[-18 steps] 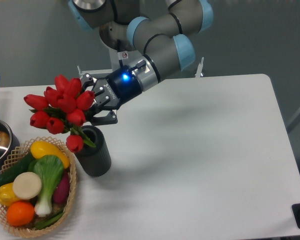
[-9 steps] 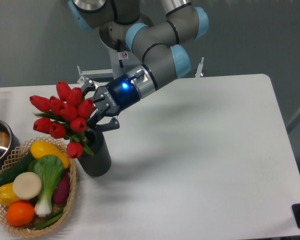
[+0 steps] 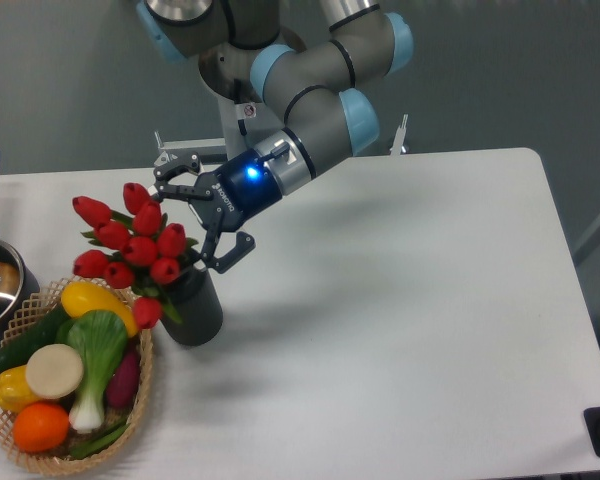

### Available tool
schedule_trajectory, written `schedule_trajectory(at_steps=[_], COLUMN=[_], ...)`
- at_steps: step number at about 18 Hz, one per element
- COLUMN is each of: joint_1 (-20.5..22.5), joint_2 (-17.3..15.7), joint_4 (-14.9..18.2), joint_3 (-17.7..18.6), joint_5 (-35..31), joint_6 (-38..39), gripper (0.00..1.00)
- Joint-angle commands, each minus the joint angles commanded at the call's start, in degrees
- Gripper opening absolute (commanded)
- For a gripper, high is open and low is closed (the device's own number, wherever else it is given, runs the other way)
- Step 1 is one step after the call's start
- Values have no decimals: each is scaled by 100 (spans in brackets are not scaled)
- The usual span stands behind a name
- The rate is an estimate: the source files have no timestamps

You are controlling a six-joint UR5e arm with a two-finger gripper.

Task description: Insert the flowers into the vase

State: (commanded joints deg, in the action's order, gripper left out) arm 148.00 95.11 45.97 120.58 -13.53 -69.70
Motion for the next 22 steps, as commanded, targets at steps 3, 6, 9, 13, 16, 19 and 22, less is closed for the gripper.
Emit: schedule_trajectory(at_steps=[3, 6, 9, 13, 16, 19, 22], joint_1=[246, 474, 676, 730, 730, 748, 739], joint_2=[-255, -484, -774, -986, -1020, -1196, -1240], joint_4=[0, 26, 53, 79, 79, 88, 79], joint_3=[123, 168, 247, 247, 247, 220, 150], joint_5=[-334, -580, -1194, -2441, -3294, -4242, -5368], joint_6=[246, 255, 255, 308, 361, 343, 308], gripper=[100, 100, 100, 100, 100, 100, 100])
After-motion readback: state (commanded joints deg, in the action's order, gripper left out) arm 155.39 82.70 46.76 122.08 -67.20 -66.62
